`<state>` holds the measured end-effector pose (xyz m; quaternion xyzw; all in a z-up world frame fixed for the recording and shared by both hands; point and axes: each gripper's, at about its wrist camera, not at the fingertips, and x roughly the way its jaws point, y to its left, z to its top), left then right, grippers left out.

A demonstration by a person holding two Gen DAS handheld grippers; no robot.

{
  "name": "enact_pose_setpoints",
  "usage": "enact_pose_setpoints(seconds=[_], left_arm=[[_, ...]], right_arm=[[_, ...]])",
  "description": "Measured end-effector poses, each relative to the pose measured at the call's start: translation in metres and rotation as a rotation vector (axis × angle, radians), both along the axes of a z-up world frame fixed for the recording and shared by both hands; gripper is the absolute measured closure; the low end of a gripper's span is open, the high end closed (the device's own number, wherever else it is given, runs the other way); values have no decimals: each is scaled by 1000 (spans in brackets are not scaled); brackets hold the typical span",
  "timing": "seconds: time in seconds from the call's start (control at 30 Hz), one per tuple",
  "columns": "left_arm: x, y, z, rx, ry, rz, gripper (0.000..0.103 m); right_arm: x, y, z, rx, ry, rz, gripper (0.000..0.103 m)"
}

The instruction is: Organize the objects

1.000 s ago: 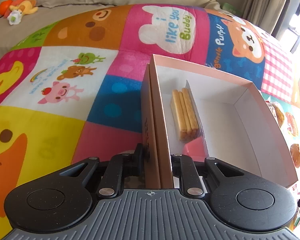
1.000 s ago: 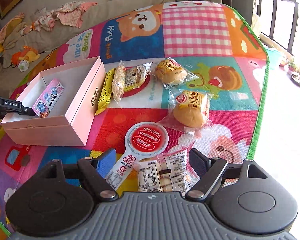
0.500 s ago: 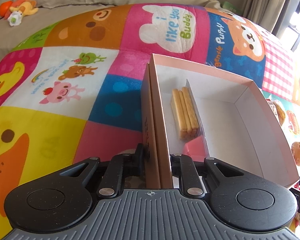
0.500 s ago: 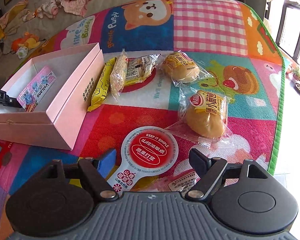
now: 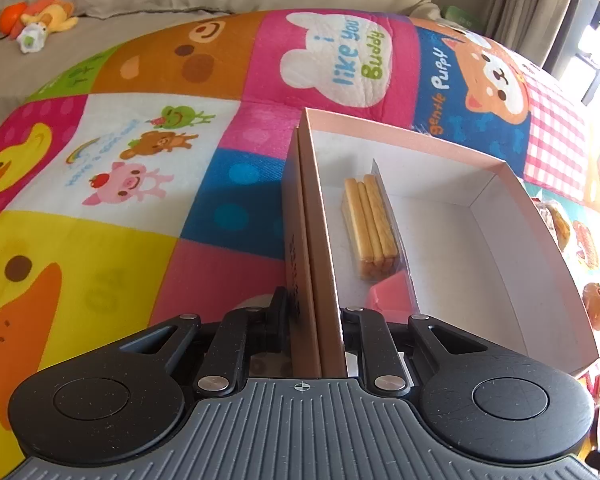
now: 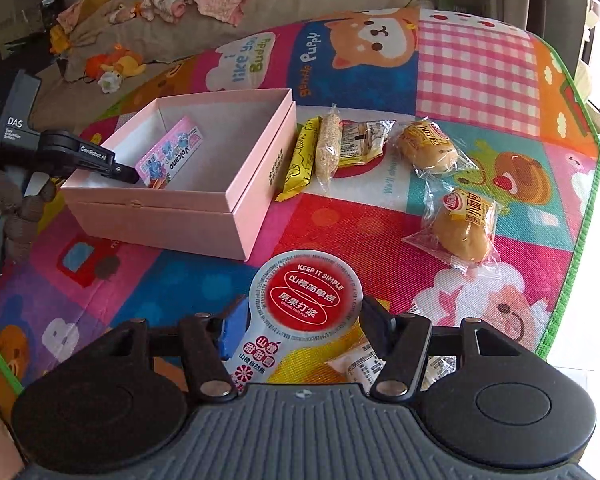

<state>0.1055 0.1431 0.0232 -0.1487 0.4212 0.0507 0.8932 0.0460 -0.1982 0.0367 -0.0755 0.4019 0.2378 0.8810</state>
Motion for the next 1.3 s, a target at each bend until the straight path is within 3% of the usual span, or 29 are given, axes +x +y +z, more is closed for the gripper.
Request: enact_pose_setpoints(seconds=[0.37, 0.5, 0.73, 0.77, 0.8, 0.83, 0.93, 1.17, 1.23, 1.3], left_arm=[[0, 0, 0, -9, -2, 4, 84], [0, 0, 0, -12, -4, 4, 84], [1, 1, -1, -14, 0, 7, 83], [1, 1, -1, -16, 1, 7, 83], [1, 2, -1, -17, 1, 6, 83], [1, 2, -1, -19, 0, 5, 83], [1, 2, -1, -15, -2, 0, 83], [-1, 2, -1, -20, -14, -4, 83], [-1, 1, -1, -19, -15, -5, 83], [-1, 0, -1, -12, -12, -7, 83]], right_arm=[[-50, 52, 16, -1, 43, 235, 43], [-55, 65, 35, 11, -4, 262, 43], [0, 103, 109, 77, -245, 247, 42], [12, 114, 114, 71, -270, 246, 41], [23, 123, 116, 64, -285, 231, 30], [40, 132, 118, 59, -287, 195, 23], [75, 136, 115, 70, -246, 133, 22], [125, 76, 81, 98, -120, -49, 22], [141, 61, 65, 121, -56, -103, 29], [158, 57, 51, 143, 6, -128, 69]])
